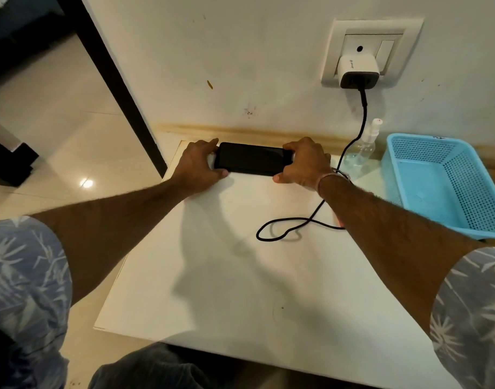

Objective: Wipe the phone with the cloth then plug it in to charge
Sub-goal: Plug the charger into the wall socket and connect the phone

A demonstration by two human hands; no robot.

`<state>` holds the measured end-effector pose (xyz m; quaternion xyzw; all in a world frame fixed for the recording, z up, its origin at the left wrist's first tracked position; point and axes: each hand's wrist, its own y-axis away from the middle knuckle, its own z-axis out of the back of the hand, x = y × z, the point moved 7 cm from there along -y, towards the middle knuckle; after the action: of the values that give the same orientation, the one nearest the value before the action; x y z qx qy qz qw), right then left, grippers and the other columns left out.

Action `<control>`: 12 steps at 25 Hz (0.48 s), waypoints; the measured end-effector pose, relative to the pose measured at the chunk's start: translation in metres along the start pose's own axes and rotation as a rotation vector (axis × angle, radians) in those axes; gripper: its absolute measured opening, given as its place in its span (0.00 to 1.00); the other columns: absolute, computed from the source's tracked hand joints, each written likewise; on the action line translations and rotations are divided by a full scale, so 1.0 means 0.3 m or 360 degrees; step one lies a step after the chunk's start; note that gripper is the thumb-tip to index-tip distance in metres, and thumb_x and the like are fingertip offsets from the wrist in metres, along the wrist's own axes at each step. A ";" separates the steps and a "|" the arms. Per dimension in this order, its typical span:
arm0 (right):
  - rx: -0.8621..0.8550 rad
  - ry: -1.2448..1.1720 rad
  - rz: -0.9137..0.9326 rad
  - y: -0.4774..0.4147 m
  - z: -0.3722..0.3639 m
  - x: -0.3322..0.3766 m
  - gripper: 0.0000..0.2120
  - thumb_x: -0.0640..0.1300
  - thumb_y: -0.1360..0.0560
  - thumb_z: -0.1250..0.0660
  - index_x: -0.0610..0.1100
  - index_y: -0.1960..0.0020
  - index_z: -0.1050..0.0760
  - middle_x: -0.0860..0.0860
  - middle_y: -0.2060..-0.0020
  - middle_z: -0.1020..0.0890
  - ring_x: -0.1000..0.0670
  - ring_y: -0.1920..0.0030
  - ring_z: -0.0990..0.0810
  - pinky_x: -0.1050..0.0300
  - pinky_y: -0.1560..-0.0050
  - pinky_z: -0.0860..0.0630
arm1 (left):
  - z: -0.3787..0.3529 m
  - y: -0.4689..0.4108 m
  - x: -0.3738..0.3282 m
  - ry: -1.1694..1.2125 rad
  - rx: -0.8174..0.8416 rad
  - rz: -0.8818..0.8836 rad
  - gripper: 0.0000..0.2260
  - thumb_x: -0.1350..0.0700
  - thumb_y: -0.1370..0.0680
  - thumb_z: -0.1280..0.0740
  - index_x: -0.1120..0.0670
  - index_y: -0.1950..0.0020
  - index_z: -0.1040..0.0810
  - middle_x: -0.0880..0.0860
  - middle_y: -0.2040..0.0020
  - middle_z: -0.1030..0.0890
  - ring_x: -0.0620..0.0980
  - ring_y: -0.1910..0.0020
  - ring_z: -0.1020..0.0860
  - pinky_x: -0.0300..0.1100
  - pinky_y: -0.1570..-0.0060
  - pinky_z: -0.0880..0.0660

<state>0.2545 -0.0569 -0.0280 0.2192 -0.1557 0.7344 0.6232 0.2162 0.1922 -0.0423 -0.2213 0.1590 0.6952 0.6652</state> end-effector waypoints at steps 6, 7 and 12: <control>-0.0020 0.0000 -0.0012 -0.011 -0.009 -0.012 0.40 0.53 0.41 0.19 0.47 0.32 0.28 0.47 0.39 0.27 0.42 0.35 0.31 0.45 0.35 0.38 | -0.014 0.013 0.007 0.0032 -0.0068 0.0031 0.36 0.50 0.26 0.25 0.56 0.22 0.34 0.57 0.29 0.26 0.57 0.29 0.33 0.48 0.30 0.38; -0.0014 0.0007 -0.0014 -0.011 -0.008 -0.010 0.40 0.53 0.41 0.20 0.47 0.31 0.29 0.47 0.38 0.27 0.41 0.35 0.31 0.45 0.34 0.38 | -0.014 0.014 0.005 0.0029 -0.0071 0.0035 0.36 0.51 0.26 0.25 0.56 0.22 0.34 0.57 0.29 0.26 0.57 0.29 0.33 0.47 0.30 0.38; 0.0048 0.0234 -0.0007 0.010 0.001 0.013 0.42 0.56 0.37 0.22 0.46 0.28 0.35 0.45 0.34 0.28 0.40 0.33 0.33 0.42 0.34 0.38 | -0.010 0.041 -0.028 0.0085 -0.0074 0.0092 0.34 0.54 0.24 0.26 0.58 0.21 0.36 0.60 0.29 0.26 0.60 0.29 0.32 0.48 0.31 0.37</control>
<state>0.2512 -0.0543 -0.0257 0.1743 -0.0980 0.7494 0.6312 0.2045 0.1826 -0.0414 -0.2505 0.1670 0.7115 0.6349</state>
